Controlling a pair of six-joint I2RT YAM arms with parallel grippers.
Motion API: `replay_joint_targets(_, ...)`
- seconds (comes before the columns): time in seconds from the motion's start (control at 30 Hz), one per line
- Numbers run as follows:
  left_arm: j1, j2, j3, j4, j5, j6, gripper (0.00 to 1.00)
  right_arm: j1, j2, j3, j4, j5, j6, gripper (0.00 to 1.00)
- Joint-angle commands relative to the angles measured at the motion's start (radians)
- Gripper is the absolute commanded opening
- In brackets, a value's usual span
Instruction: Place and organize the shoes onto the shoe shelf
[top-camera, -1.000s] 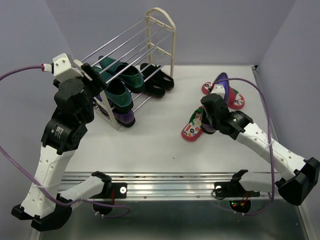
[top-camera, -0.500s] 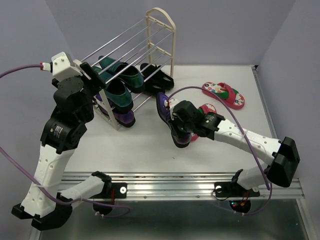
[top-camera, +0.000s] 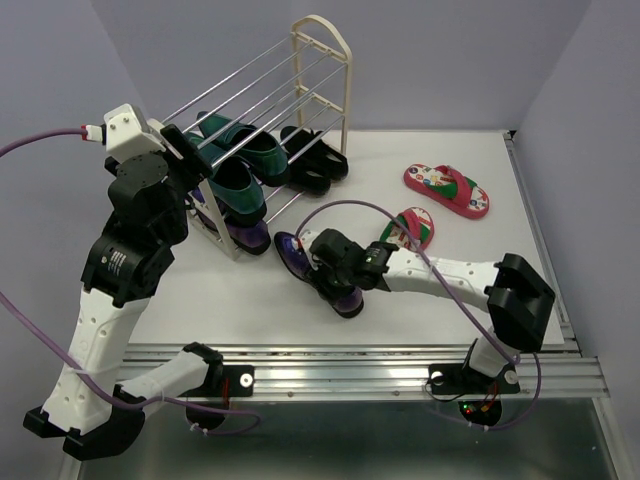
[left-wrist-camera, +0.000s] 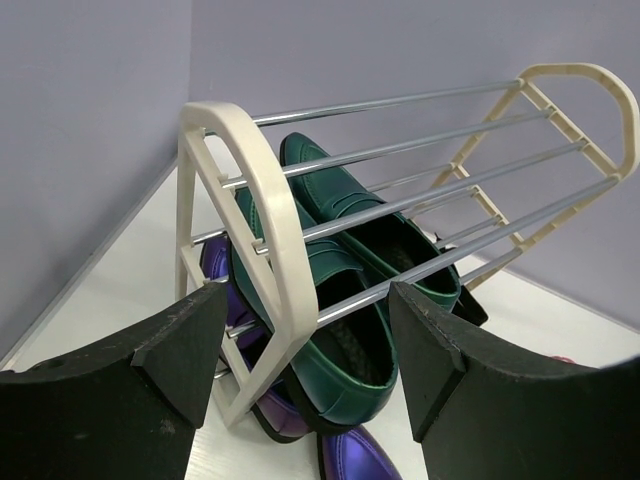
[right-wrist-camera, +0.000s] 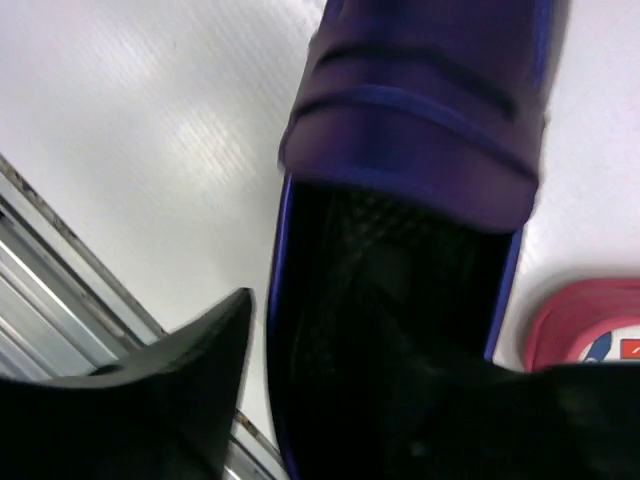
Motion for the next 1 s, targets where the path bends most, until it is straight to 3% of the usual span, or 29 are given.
replay_joint_targets(0.0,-0.002,-0.003,0.022,0.018,-0.004,-0.003,0.76,-0.007,-0.057,0.006,0.145,0.086,-0.018,0.71)
replay_joint_targets(0.03,-0.002,-0.001,0.02,0.02,-0.003,-0.004,0.76,-0.007,-0.069,-0.007,0.159,0.091,-0.016,0.79)
replay_joint_targets(0.1,-0.002,0.0,0.017,0.026,0.003,-0.004,0.76,-0.007,-0.121,-0.036,0.174,0.112,0.001,0.84)
replay_joint_targets(0.27,-0.002,0.005,0.013,0.033,0.014,-0.007,0.76,-0.007,-0.241,-0.09,0.196,0.204,0.057,0.84)
replay_joint_targets(0.37,-0.002,0.003,0.003,0.04,0.02,-0.01,0.76,-0.035,-0.279,-0.116,0.173,0.301,0.111,0.81)
replay_joint_targets(0.57,-0.002,0.003,-0.003,0.04,0.022,-0.012,0.76,-0.152,-0.324,-0.171,0.122,0.192,0.186,0.79)
replay_joint_targets(0.8,-0.002,0.002,-0.013,0.043,0.026,-0.013,0.76,-0.152,-0.293,-0.211,0.056,0.08,0.228,0.77)
replay_joint_targets(0.97,-0.002,-0.003,-0.014,0.044,0.02,-0.009,0.76,-0.152,-0.27,-0.236,0.033,0.005,0.24,0.59)
